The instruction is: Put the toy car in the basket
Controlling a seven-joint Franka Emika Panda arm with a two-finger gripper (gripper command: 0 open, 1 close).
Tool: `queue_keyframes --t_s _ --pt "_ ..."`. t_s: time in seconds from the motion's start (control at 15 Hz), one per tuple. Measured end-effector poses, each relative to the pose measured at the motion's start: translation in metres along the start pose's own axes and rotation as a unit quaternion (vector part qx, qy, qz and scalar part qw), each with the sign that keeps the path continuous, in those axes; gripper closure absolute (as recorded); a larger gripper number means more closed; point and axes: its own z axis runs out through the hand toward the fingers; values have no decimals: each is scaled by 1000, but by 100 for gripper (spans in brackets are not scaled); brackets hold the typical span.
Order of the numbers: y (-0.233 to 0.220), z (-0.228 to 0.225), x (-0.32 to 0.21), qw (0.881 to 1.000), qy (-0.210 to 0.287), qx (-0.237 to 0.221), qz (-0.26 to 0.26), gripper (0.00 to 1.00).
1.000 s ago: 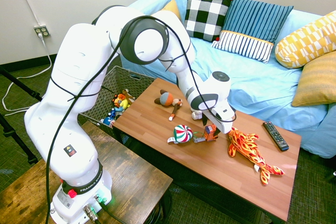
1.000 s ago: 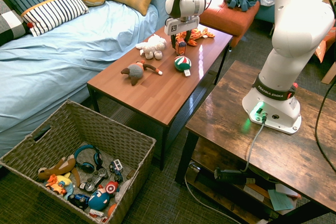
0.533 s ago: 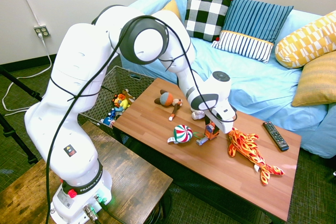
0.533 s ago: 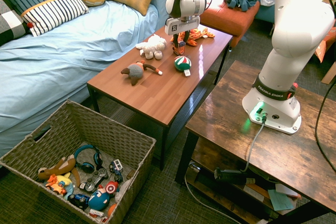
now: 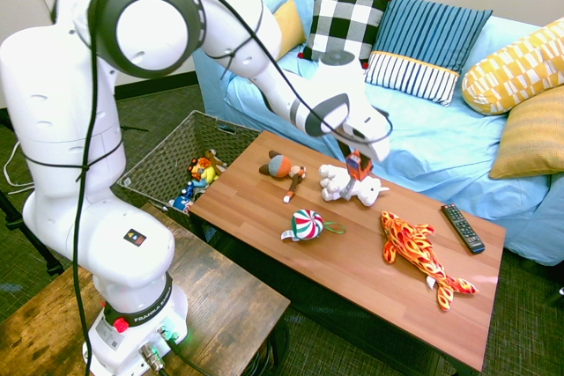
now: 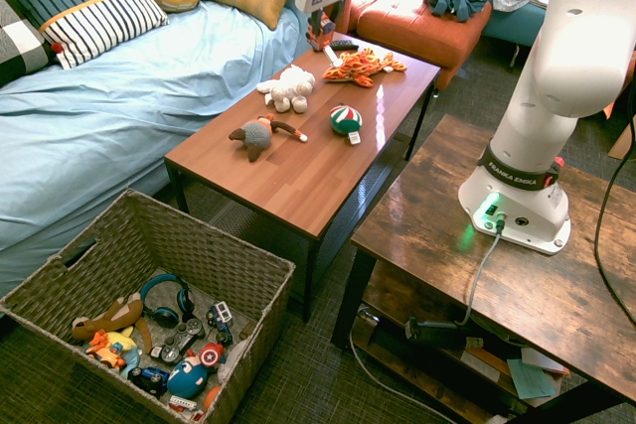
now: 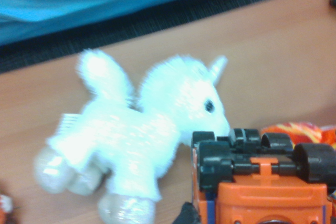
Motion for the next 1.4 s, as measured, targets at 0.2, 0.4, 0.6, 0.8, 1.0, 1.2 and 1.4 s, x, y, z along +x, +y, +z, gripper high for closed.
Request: queue_keyframes --t_s 0.2,0.4,0.6,0.8,1.0,1.2,1.4 --pt "-115 -61 -80 994 51 -42 -92 100" --pt "-210 -115 -262 979 65 -67 -179 100" --pt "-256 -89 -368 966 52 -89 -236 100" --pt "-279 -11 -389 956 23 -120 -266 100" --pt "-286 36 -426 946 0 -133 -297 100" --pt "-281 54 -482 933 -3 -139 -332 100" --pt "-266 83 -514 922 -3 -159 -353 100"
